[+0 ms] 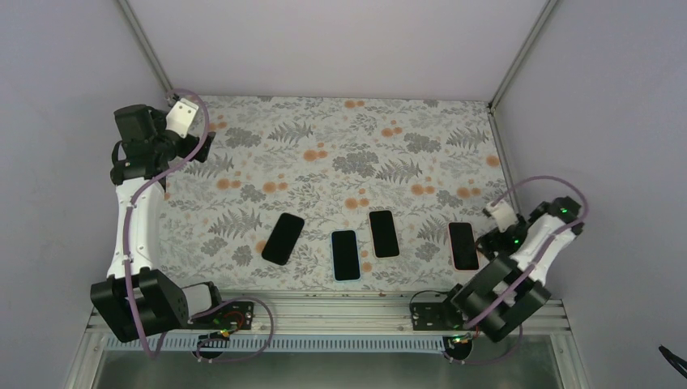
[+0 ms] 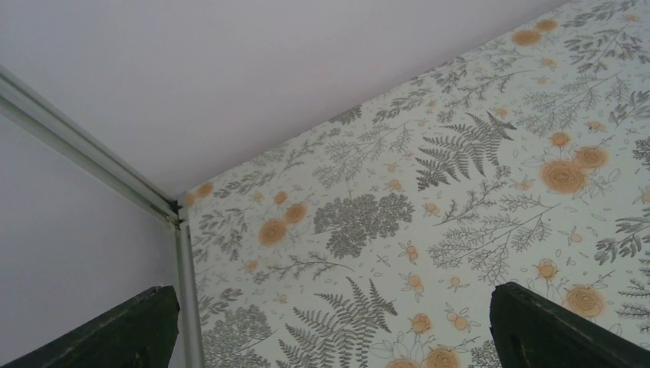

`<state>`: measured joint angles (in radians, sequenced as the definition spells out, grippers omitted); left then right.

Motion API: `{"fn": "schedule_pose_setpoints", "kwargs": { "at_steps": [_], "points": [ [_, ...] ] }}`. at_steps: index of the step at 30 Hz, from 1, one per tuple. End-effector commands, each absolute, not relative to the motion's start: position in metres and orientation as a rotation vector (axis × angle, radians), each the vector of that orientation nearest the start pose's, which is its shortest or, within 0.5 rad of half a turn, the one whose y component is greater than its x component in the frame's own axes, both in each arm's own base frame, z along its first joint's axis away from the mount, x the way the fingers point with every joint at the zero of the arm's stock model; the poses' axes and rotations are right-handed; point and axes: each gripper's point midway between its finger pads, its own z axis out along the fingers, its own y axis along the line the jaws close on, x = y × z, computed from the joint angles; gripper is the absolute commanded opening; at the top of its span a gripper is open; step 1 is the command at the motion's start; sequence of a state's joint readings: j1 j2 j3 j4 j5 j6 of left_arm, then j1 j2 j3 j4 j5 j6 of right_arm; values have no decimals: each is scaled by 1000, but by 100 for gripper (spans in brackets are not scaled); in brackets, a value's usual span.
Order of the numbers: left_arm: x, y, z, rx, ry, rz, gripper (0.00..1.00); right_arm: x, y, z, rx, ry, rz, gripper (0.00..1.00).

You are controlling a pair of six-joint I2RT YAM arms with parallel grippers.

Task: Take the phone out of the phone case
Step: Pick up the phone at the center of the board.

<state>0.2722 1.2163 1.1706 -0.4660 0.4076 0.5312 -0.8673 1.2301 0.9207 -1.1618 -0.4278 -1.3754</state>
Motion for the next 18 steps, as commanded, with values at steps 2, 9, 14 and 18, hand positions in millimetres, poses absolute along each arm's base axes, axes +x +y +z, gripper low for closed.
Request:
{"fn": "schedule_pose_setpoints", "kwargs": {
  "at_steps": [2,9,14,18],
  "points": [
    [386,30,288,509,1981,4,100,162,-80,100,-843,2746,22,100],
    [388,31,271,500,2005,-4,100,190,-88,87,-540,2866,78,100],
    [390,41,261,479,2034,51,100,198,-84,72,-429,2922,137,100],
    [391,43,253,477,2048,56,100,205,-65,66,-449,2925,131,100]
  ]
}}
